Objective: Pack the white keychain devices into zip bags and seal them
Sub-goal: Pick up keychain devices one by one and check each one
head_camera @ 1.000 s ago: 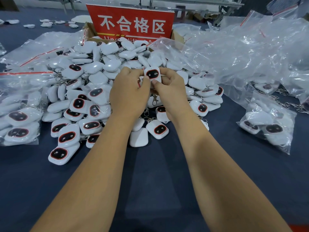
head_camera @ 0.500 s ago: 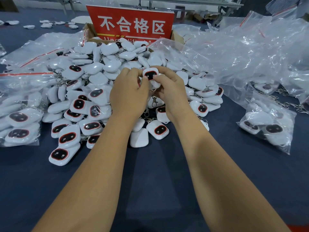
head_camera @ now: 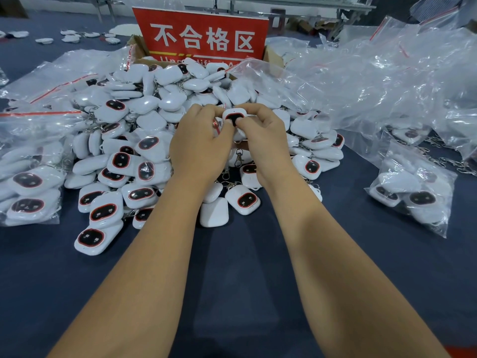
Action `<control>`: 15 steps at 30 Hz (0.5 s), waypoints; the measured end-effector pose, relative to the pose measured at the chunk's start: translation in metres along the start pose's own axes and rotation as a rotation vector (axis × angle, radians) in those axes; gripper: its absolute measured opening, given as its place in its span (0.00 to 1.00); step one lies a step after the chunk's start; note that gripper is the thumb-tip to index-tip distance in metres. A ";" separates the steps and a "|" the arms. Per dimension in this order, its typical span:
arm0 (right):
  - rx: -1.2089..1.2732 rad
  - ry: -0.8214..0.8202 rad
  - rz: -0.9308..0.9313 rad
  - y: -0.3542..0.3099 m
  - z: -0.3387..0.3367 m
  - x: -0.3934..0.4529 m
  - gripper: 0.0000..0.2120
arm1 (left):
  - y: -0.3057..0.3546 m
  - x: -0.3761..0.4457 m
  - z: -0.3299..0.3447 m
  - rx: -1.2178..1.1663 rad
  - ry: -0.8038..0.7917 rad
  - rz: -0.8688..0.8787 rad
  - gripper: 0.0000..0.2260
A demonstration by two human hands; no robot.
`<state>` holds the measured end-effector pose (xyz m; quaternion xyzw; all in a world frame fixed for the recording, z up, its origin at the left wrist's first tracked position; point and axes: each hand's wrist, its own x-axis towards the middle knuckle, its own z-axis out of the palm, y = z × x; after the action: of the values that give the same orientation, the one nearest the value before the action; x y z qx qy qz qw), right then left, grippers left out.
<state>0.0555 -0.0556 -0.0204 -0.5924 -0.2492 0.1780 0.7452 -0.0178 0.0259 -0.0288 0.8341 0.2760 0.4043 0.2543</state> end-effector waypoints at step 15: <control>-0.005 -0.025 -0.003 0.000 0.003 0.000 0.12 | 0.001 0.000 -0.001 -0.011 -0.005 -0.001 0.08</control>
<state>0.0536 -0.0535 -0.0204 -0.5916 -0.2598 0.1835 0.7409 -0.0180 0.0256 -0.0278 0.8335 0.2737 0.4035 0.2598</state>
